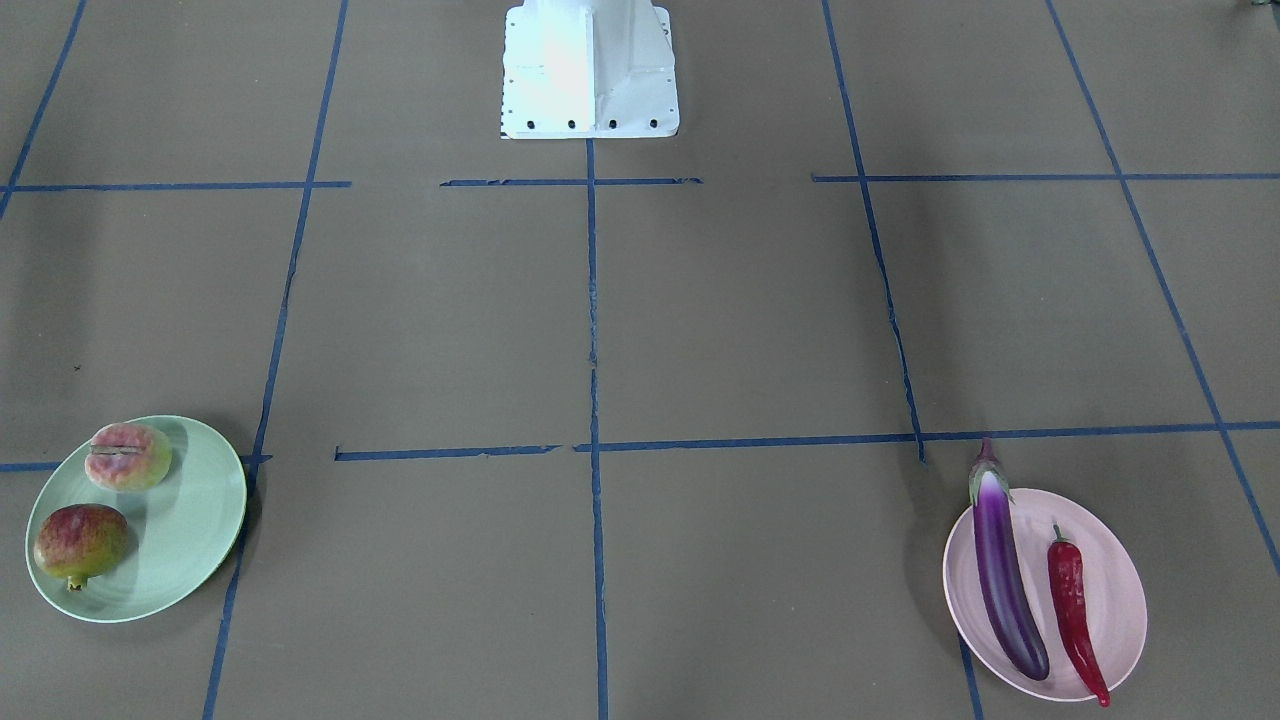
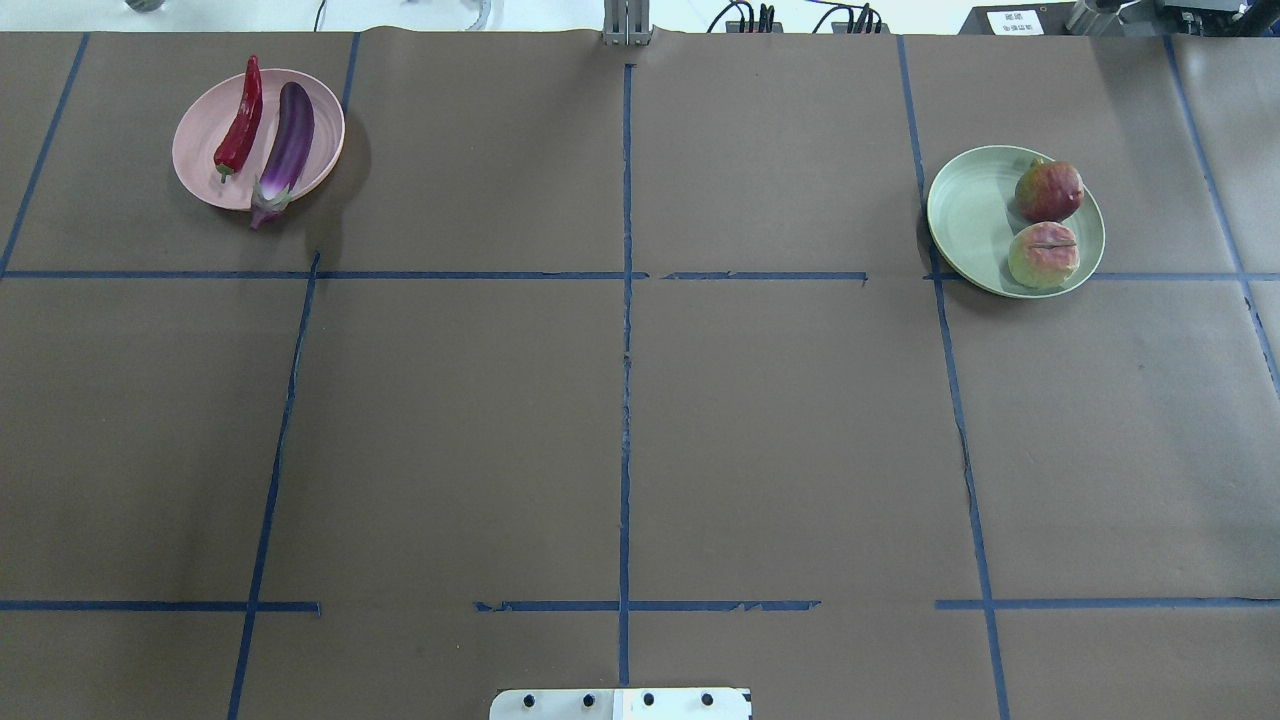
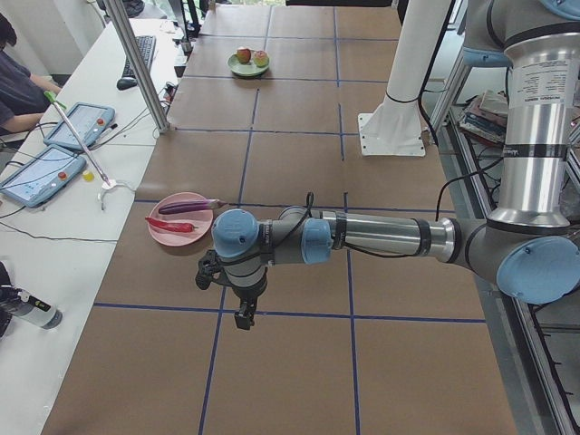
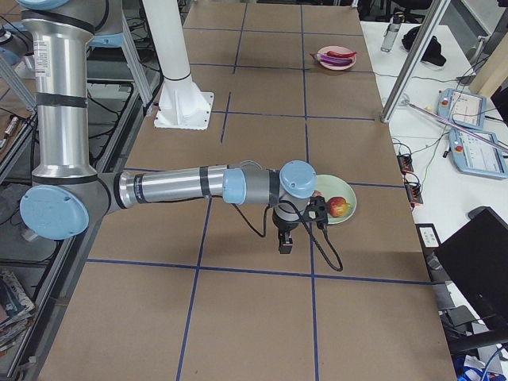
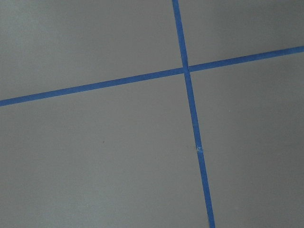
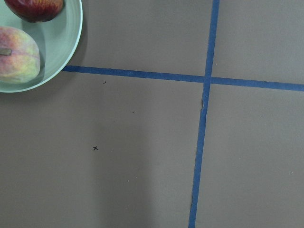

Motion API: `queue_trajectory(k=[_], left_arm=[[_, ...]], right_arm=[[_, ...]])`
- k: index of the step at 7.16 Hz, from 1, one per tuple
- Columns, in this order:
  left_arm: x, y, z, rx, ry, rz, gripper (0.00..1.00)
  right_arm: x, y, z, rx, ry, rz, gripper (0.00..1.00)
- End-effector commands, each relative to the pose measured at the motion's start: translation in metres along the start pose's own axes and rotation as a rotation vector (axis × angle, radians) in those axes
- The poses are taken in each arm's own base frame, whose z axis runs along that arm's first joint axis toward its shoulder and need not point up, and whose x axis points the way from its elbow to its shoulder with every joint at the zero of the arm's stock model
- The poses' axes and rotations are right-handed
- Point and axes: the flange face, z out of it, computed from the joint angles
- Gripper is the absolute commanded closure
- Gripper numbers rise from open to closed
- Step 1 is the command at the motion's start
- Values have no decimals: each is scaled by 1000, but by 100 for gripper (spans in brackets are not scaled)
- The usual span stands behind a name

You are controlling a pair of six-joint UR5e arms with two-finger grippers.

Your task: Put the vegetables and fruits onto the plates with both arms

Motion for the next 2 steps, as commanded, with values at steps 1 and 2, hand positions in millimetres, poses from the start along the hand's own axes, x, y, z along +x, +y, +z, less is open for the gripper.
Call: queue_trajectory(k=[1,2], left_arm=[[1,1,-1,2,0,3,0],[2,0,-1,3,1,4,0]], right_arm=[[-1,0,0,1,0,-1,0],[-2,-1,-2,9,1,-8,0]])
